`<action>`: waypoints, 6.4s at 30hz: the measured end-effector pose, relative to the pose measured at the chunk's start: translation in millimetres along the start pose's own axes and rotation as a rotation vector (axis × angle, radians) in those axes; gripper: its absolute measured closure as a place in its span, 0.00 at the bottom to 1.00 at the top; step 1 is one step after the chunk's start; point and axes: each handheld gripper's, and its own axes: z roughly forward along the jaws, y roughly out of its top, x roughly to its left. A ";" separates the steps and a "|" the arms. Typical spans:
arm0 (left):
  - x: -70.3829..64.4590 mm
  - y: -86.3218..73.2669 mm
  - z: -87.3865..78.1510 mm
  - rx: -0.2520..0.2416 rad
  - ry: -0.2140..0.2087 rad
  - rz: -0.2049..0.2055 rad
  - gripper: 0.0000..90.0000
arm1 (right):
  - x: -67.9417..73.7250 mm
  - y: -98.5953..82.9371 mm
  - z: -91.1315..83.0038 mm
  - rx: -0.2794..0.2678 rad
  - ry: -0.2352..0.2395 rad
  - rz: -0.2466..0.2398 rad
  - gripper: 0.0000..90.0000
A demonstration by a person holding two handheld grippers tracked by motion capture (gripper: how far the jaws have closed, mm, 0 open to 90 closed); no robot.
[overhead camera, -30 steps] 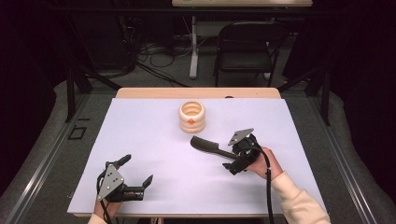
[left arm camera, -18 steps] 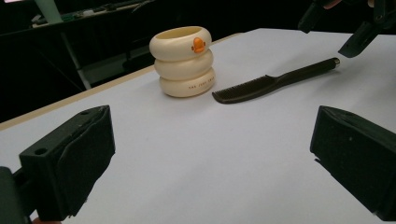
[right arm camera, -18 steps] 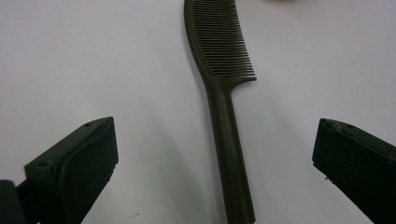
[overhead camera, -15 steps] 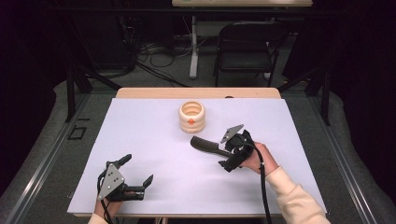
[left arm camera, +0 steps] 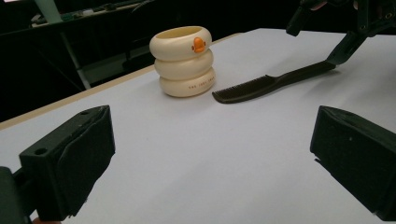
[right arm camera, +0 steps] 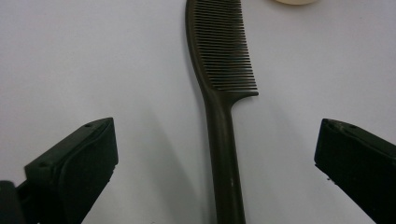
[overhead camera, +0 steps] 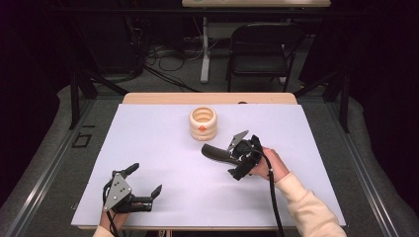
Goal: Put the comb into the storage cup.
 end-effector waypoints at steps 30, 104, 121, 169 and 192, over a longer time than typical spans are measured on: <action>0.1 -0.4 1.2 0.001 -0.005 -0.006 0.00 | 2.1 19.1 29.9 0.207 -0.036 -0.111 0.70; 1.4 0.0 1.1 -0.002 0.001 -0.007 0.00 | -10.2 1.7 3.4 0.087 0.037 -0.016 0.80; 1.2 0.7 1.2 -0.006 0.000 -0.006 0.00 | -11.8 -3.4 -6.8 0.025 0.055 0.023 0.80; 1.7 1.1 1.1 -0.010 0.003 -0.007 0.00 | -17.4 -11.1 -21.6 -0.151 0.054 0.104 0.80; 1.6 1.2 1.2 -0.009 0.003 -0.006 0.00 | -18.9 -12.0 -25.7 -0.210 0.028 0.124 0.80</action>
